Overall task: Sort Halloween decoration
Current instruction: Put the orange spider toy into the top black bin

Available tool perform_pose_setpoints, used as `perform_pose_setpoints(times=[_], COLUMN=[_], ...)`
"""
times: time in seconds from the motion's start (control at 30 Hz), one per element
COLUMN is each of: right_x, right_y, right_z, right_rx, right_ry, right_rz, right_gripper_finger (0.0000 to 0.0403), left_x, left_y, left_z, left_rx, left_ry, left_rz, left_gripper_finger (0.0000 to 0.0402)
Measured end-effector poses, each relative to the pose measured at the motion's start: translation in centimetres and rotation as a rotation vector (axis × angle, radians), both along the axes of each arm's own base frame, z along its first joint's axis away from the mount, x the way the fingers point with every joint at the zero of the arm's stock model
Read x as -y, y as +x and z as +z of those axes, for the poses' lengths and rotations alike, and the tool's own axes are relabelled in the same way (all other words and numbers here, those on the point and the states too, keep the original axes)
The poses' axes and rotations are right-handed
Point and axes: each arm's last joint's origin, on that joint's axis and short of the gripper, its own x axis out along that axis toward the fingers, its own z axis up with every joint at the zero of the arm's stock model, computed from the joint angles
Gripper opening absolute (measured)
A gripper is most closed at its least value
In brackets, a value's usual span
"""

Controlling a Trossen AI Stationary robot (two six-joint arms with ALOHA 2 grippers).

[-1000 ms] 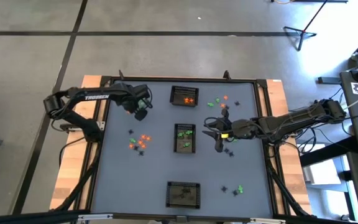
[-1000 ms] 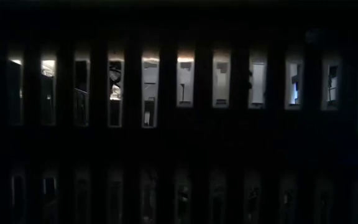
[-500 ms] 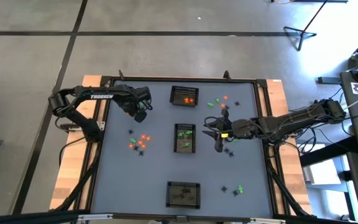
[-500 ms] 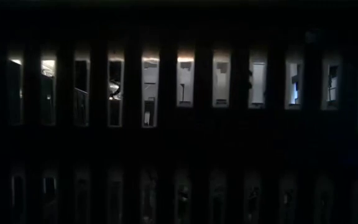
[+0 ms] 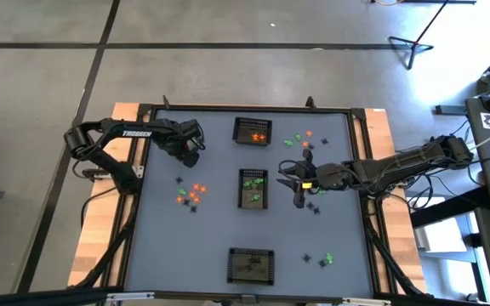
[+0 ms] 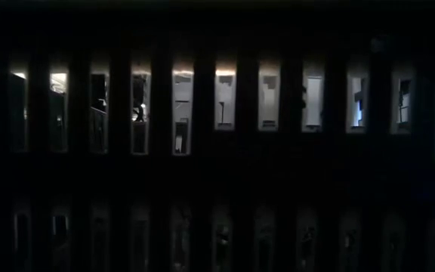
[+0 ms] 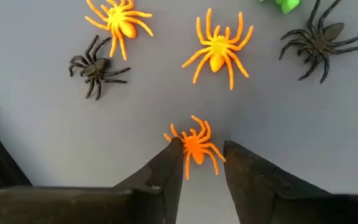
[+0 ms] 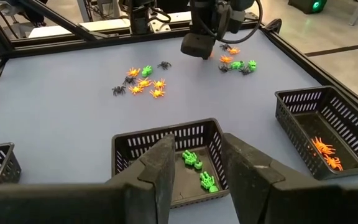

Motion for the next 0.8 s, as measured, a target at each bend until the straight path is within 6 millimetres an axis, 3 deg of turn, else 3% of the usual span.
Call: perform_pose_setpoints(times=[0.3, 0.53, 0.8], right_x=[0.0, 0.0, 0.0], right_y=[0.0, 0.0, 0.0], right_z=[0.0, -0.1, -0.1], right_rx=[0.0, -0.004, -0.004], right_ry=[0.0, -0.001, -0.001], right_rz=[0.0, 0.0, 0.0], right_gripper_finger=[0.0129, 0.0129, 0.0129], left_x=[0.0, 0.0, 0.3], left_y=[0.0, 1.2, 4.0], left_z=[0.0, 1.5, 4.6], left_rx=[-0.007, -0.034, 0.057], left_ry=[-0.001, 0.042, 0.111], left_rz=[-0.025, -0.069, -0.136], left_gripper_finger=[0.0012, 0.0, 0.0001])
